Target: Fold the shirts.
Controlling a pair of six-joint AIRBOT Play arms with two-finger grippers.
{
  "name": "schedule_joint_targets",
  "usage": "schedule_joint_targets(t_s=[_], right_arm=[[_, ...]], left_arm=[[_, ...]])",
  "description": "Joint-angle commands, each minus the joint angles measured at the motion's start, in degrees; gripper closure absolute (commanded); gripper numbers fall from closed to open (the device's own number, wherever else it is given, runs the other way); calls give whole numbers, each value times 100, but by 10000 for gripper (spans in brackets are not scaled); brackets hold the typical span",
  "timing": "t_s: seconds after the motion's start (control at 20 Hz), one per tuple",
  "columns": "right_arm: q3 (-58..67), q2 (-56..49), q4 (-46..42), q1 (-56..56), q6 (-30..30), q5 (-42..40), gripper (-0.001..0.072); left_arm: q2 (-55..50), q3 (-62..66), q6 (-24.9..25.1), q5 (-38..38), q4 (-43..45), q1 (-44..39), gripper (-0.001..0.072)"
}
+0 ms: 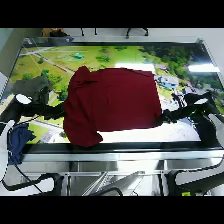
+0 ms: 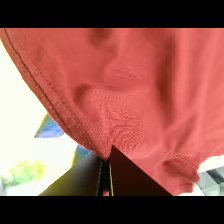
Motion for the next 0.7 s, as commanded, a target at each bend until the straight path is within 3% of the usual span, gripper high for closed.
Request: schedule_joint_targets(t_s=[0.0,0.25,0.45,0.65], right_arm=[[476,485,1099,-68,-240,256,693],[2476,2194,2647,-654,-424,87,693],[3560,3499,2664,-1191,-428,-975,694],[3934,4120,2511,-1432,-754,-1591,694]], left_arm=[[625,485,101,-251,-26,26,697],[2269,2789,273,-573,-1005,511,697],[3141,4673,516,-452,-1049,920,697],[3530,5641,575,-160,-501,1609,697]])
